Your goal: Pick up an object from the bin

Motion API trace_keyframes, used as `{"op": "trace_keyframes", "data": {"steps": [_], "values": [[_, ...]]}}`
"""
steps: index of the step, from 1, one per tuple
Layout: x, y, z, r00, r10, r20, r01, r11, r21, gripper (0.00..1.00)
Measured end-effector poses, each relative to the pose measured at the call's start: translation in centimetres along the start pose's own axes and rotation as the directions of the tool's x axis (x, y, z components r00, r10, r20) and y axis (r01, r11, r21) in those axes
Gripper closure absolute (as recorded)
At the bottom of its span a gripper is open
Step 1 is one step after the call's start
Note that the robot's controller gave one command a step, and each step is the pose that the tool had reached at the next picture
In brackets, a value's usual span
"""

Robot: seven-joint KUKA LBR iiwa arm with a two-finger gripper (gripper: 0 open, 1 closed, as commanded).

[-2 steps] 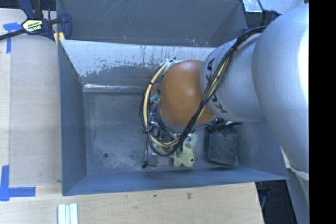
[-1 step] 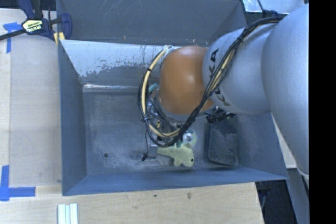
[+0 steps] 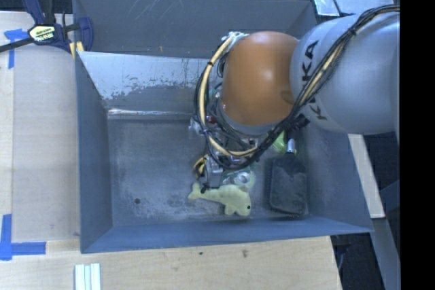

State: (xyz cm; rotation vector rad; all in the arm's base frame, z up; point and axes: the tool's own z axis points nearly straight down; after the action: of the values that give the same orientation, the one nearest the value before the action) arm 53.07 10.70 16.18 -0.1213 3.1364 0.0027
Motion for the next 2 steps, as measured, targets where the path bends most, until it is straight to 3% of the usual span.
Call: {"op": "trace_keyframes", "data": {"steps": [1,2], "values": [[-1.3,-3.1,0.2,1.0,0.015,0.007,-0.015,1.0,0.001,0.0],[-0.8,-3.9,4.0,0.963,0.269,0.0,-0.269,0.963,0.001,0.0]]}}
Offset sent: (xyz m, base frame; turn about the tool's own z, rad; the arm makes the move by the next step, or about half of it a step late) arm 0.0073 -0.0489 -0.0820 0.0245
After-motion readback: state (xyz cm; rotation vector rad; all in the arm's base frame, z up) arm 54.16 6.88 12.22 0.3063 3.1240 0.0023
